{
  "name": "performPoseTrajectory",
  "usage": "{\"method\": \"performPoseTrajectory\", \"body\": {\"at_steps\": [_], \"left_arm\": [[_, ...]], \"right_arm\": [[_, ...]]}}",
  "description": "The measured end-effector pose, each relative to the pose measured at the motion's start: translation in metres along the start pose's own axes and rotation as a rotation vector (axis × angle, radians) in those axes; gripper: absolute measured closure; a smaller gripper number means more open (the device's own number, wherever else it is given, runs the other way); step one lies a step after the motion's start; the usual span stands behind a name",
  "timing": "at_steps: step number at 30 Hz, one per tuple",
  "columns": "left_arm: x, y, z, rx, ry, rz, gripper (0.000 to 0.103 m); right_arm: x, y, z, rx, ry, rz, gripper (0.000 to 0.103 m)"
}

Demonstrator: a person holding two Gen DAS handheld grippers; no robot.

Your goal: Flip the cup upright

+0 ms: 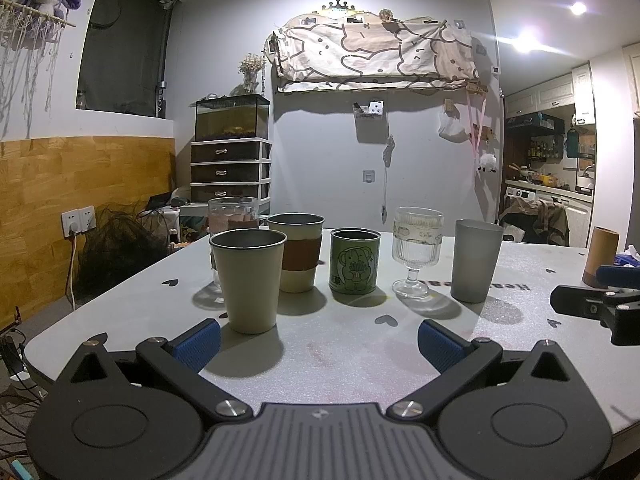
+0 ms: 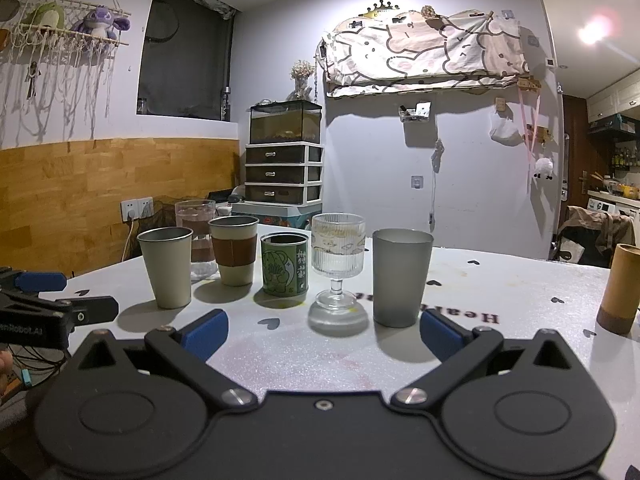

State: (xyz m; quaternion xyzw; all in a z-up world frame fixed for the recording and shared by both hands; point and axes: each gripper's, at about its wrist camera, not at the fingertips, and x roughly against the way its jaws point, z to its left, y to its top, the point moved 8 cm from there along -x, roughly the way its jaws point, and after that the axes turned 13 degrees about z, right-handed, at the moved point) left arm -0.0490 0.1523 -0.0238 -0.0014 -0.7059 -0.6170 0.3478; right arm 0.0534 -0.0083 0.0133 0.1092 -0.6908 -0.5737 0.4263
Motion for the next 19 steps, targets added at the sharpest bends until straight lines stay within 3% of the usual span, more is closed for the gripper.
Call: {"method": "performPoseTrajectory", "body": {"at_steps": [19], "left_arm": [[0.0002,0.0001,0.0008,0.006,-0.003,0.005,0.000]], "right_arm": [[-0.0003,-0.0004,0.0003,-0.001,0.001,0.001,0.000]]}}
